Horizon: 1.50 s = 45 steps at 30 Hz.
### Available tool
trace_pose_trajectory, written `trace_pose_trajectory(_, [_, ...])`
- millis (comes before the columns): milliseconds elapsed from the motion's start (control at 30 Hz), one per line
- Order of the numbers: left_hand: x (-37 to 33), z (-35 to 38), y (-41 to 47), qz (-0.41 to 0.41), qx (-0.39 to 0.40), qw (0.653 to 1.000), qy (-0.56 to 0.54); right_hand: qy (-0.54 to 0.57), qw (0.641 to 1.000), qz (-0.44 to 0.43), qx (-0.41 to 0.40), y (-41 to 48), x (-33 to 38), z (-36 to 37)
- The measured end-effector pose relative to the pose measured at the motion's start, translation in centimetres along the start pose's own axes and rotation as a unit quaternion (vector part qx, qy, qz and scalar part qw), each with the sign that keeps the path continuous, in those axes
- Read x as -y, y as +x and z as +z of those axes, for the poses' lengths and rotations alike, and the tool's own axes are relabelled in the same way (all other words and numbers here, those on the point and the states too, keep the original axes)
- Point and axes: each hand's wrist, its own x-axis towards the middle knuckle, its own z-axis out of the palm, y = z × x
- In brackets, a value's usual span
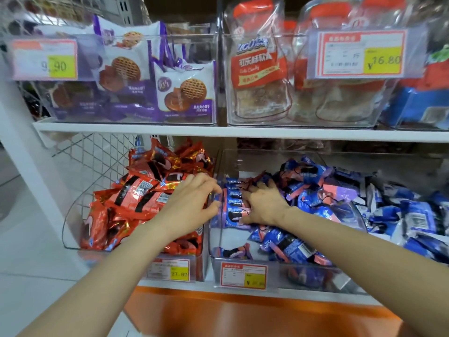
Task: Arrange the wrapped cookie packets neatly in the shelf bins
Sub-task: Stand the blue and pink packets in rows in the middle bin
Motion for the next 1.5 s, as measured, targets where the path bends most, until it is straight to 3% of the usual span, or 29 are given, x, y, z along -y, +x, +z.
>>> trace_pose_trajectory(267, [0.0,-0.1,-0.2,-0.003,0.008,1.0,-0.003,0.005,0.999,-0.038,-0.024,-0.8,-0.5,-0.5])
trace_pose_trajectory(367, [0.0,0.0,-0.2,-0.003,0.008,1.0,-0.007,0.058,0.991,-0.104,-0.063,-1.8,-0.9,-1.7])
trace_pose_trajectory(500, [-0.1,0.0,0.0,-0.009,0.014,1.0,-0.01,0.101,0.965,-0.207,0.123,-3.6,0.3,-1.3])
trace_pose_trajectory(567, [0.0,0.0,0.1,-0.013,0.016,1.0,-0.008,0.065,0.961,-0.219,0.158,-4.2,0.9,-0.6])
trace_pose_trajectory(667, [0.0,0.0,0.2,-0.015,0.016,1.0,-0.004,0.061,0.967,-0.213,0.128,-4.6,1.1,-0.2])
trace_pose_trajectory(767, [0.0,0.0,0.1,-0.017,0.018,1.0,-0.004,0.135,0.968,-0.194,0.087,-4.7,1.1,-0.3])
trace_pose_trajectory(967, [-0.1,-0.1,0.2,-0.02,0.023,1.0,-0.003,0.254,0.965,-0.06,0.002,-4.2,0.3,-1.0])
trace_pose_trajectory(1233, [-0.2,-0.1,0.0,-0.023,0.028,0.999,-0.013,0.084,0.994,-0.016,-0.062,-2.7,1.2,-0.1])
trace_pose_trajectory(1500, [-0.1,-0.3,-0.2,-0.017,0.03,0.999,-0.022,0.057,0.997,-0.032,0.037,-2.9,1.4,-0.3])
